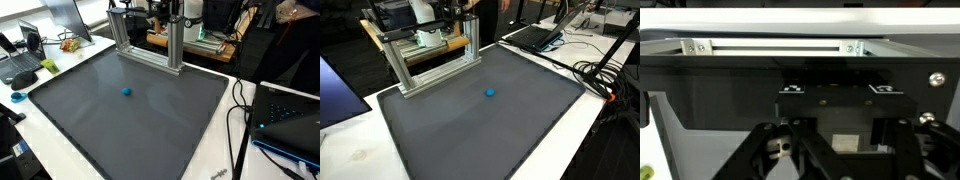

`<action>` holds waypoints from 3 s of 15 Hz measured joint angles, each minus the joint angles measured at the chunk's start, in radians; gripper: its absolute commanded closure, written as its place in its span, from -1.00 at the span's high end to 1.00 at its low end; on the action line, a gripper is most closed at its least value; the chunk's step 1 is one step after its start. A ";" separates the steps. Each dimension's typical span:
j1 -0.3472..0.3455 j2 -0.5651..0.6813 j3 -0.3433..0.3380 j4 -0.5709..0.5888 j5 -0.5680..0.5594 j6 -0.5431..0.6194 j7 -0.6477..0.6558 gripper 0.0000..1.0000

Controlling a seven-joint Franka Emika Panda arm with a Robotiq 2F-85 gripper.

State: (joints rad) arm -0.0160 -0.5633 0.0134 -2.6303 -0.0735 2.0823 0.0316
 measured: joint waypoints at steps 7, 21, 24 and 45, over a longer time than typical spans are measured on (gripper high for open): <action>0.000 -0.008 -0.001 -0.009 0.000 0.000 -0.003 0.79; -0.001 -0.022 -0.007 -0.014 0.001 0.000 -0.009 0.19; -0.001 -0.021 -0.007 -0.020 0.002 0.000 -0.009 0.16; 0.002 -0.024 -0.006 -0.022 0.009 0.113 -0.008 -0.57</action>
State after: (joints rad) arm -0.0136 -0.5870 0.0069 -2.6521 -0.0642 2.1952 0.0239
